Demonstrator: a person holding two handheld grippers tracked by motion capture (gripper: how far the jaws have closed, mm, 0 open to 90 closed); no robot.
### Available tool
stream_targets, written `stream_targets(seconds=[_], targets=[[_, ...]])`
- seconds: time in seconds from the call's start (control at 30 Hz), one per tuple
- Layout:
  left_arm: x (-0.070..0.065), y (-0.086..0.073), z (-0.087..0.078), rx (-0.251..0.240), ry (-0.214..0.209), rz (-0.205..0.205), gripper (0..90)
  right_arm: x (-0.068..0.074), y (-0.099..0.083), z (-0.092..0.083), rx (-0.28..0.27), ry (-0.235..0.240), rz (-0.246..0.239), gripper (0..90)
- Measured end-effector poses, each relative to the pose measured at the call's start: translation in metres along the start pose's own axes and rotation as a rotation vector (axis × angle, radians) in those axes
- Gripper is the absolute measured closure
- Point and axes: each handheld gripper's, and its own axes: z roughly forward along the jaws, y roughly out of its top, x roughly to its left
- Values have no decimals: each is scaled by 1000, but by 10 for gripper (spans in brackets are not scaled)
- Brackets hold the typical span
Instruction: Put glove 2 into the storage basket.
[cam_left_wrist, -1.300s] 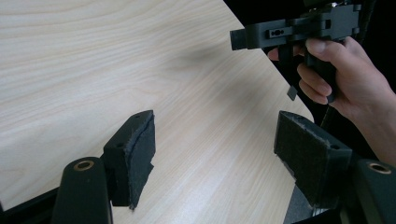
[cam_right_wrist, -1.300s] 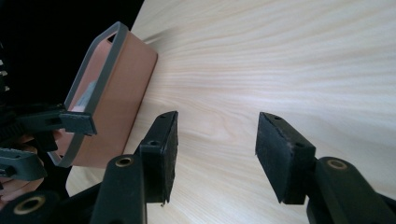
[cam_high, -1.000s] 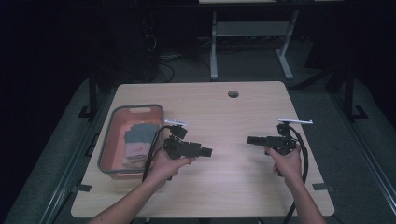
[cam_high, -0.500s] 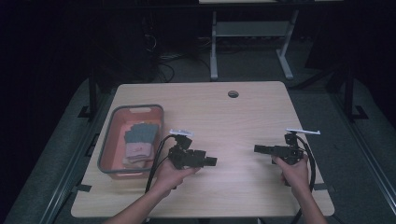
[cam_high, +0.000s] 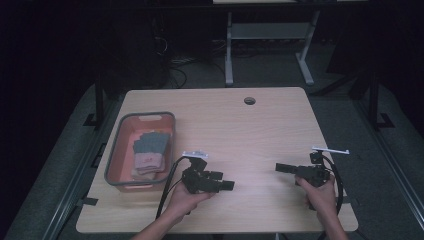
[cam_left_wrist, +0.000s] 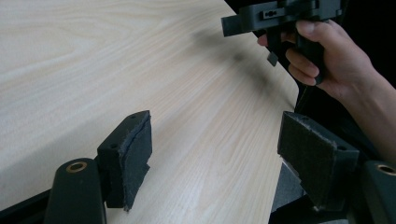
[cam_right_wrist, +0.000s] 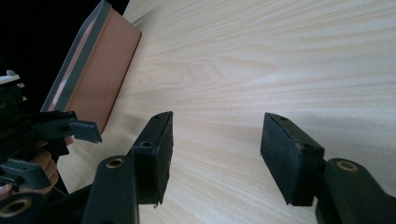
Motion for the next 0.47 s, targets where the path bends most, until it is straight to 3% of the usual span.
stream_targets(seconds=[0.27, 0.47], targets=[[1, -18, 2, 10, -1, 26, 263, 4, -10, -3, 2, -8, -31, 403], [-1, -28, 1, 0, 14, 40, 262, 4, -20, -3, -19, 13, -36, 395]])
